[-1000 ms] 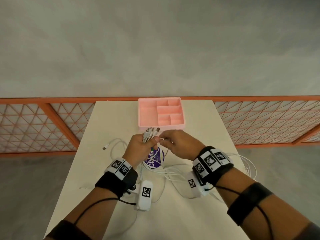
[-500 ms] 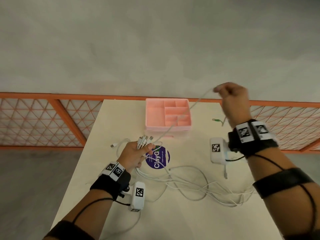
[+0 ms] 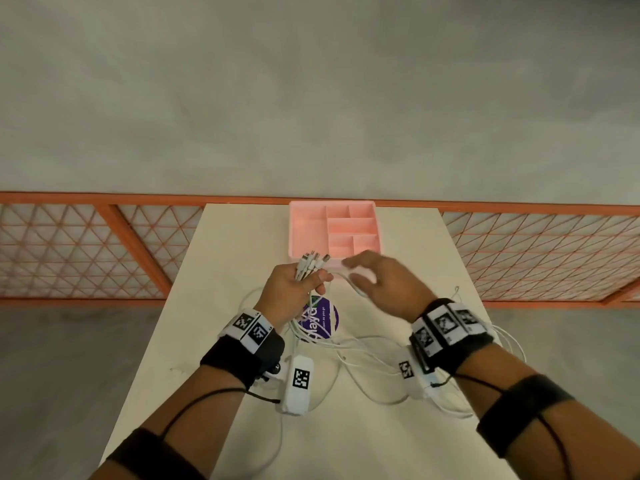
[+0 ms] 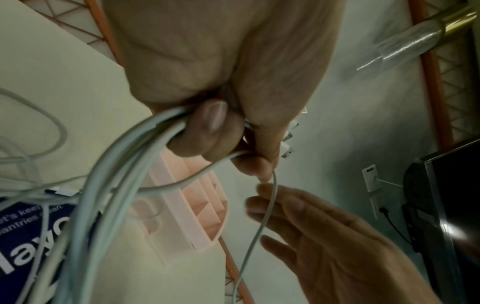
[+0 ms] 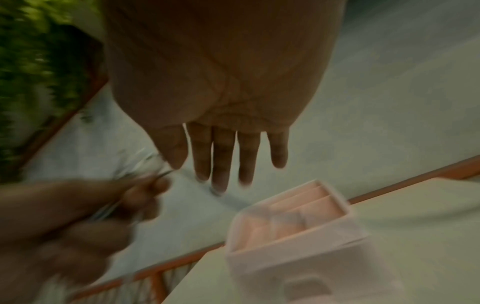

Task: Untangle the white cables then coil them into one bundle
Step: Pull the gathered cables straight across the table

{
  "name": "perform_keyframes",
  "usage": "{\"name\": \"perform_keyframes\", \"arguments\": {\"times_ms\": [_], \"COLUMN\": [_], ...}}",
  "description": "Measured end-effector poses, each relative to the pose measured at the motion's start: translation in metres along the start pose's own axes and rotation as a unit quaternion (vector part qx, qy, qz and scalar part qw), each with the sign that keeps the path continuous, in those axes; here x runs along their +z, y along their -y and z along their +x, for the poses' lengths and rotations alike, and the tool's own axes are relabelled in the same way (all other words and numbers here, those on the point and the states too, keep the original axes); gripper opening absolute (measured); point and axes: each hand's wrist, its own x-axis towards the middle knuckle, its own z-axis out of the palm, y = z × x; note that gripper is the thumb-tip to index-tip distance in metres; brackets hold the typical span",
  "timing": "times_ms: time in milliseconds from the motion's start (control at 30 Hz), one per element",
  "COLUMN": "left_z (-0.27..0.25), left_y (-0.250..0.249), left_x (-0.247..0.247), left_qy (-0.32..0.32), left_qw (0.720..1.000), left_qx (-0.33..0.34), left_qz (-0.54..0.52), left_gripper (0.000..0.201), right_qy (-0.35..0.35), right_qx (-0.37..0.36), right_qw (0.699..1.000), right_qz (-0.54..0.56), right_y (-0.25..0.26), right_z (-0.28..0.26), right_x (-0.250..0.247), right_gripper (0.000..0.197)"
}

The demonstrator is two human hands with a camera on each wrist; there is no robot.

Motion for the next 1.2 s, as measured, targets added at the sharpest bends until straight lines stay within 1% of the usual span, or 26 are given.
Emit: {"name": "perform_keyframes", "arguments": {"times_ms": [33,67,133,233,333,400,467,533,600,633,667,733,800,833,867,933,1000,1033,1100,1200], "left_z": [0.001,0.001,-0.002,-0.007,-0.009,-0.013,-0.017,-0.019,-0.017,-0.017,-0.016,-0.014,-0.014,-0.013,-0.012,-0.011,-0.008,-0.007,-0.005,-0.007], "left_y": [0.0,0.001,0.004,0.014,0.03,0.038,0.047,0.051,0.051,0.048,0.045,0.036,0.029,0.026,0.024,0.02,0.017,0.017,0.018,0.025], "left_x": [0.001,0.002,-0.001,-0.009,-0.016,-0.019,-0.024,-0.031,-0.034,-0.033,-0.032,-0.029,-0.026,-0.024,-0.022,-0.019,-0.015,-0.014,-0.017,-0.024], "left_qy": [-0.001,-0.005,-0.006,0.028,0.035,0.028,0.023,0.0,-0.02,-0.025,-0.028,-0.031,-0.02,-0.012,-0.004,0.004,-0.005,-0.012,-0.031,-0.061], "left_qw": [1.0,1.0,0.999,0.997,0.997,0.997,0.996,0.995,0.993,0.993,0.994,0.995,0.996,0.997,0.998,0.999,0.999,0.999,0.998,0.996], "left_qx": [0.002,0.0,-0.019,-0.054,-0.066,-0.071,-0.083,-0.098,-0.096,-0.089,-0.079,-0.06,-0.045,-0.041,-0.037,-0.031,-0.033,-0.036,-0.043,-0.061], "left_qz": [-0.002,-0.01,-0.032,-0.053,-0.003,0.027,0.003,-0.035,-0.059,-0.067,-0.071,-0.074,-0.071,-0.065,-0.055,-0.032,-0.008,0.003,0.021,0.018], "left_gripper": [0.022,0.022,0.021,0.019,0.027,0.026,0.028,0.033,0.032,0.031,0.032,0.028,0.023,0.022,0.021,0.02,0.019,0.018,0.018,0.019], "right_qy": [0.027,0.033,0.002,-0.091,-0.2,-0.279,-0.363,-0.406,-0.42,-0.41,-0.385,-0.291,-0.188,-0.156,-0.133,-0.095,-0.04,-0.014,0.008,0.014], "right_qx": [-0.01,-0.012,-0.003,0.004,0.028,0.05,0.071,0.096,0.123,0.143,0.169,0.227,0.259,0.246,0.216,0.122,0.034,0.01,0.001,0.024], "right_qw": [0.999,0.999,0.998,0.991,0.972,0.945,0.907,0.886,0.879,0.884,0.894,0.923,0.947,0.956,0.966,0.987,0.998,0.999,1.0,0.998], "right_qz": [0.015,0.035,0.07,0.095,0.124,0.163,0.2,0.204,0.188,0.174,0.156,0.113,0.021,-0.024,-0.046,-0.039,-0.034,-0.03,-0.001,0.061], "right_y": [0.009,0.015,0.02,0.018,0.014,0.007,-0.004,-0.013,-0.023,-0.03,-0.036,-0.047,-0.048,-0.044,-0.036,-0.015,0.006,0.014,0.028,0.037], "right_z": [0.0,0.002,0.007,0.019,0.032,0.039,0.041,0.037,0.031,0.029,0.026,0.022,0.017,0.015,0.014,0.012,0.012,0.012,0.014,0.018], "right_x": [0.009,0.014,0.01,-0.013,-0.046,-0.07,-0.099,-0.12,-0.13,-0.131,-0.13,-0.122,-0.104,-0.093,-0.081,-0.057,-0.041,-0.035,-0.033,-0.036], "right_gripper": [0.02,0.017,0.017,0.017,0.017,0.02,0.021,0.022,0.022,0.022,0.022,0.022,0.028,0.035,0.042,0.052,0.055,0.053,0.046,0.03]}}
